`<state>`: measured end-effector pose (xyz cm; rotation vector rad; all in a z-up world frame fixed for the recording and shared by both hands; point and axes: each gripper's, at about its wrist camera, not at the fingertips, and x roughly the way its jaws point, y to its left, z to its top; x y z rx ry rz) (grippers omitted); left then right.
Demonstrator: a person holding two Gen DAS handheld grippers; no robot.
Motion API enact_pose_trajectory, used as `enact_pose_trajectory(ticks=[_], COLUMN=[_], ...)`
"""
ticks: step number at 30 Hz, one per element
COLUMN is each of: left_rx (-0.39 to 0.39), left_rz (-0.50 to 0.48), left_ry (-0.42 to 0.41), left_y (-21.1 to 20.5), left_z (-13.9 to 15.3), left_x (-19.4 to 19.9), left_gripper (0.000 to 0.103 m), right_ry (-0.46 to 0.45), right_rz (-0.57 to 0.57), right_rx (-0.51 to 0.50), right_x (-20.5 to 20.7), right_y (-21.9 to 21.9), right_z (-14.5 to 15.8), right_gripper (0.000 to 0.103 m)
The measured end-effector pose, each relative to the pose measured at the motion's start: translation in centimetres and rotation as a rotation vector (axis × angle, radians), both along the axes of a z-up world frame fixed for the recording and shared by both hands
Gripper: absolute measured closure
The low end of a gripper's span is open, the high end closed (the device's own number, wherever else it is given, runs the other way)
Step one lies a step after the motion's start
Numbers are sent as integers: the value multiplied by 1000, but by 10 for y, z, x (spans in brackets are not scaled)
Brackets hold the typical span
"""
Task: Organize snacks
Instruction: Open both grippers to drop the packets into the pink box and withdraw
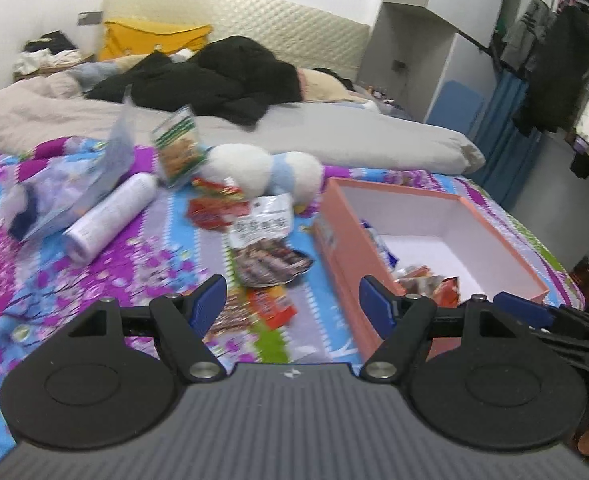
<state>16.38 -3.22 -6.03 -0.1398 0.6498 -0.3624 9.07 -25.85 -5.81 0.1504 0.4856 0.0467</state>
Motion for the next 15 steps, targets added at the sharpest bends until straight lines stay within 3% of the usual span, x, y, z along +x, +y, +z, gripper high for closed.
enact_pose_trajectory(ticks=[15], left_rx=[-58], left_rz=[72], left_ry=[54], left_y=[77], left_z=[-32], left_x=[-38], left_gripper=[26], right_ry=[31], right_rz=[112], right_rx=[-37], right_x=[-29], right_y=[71], right_z=[-25], right_gripper=[41])
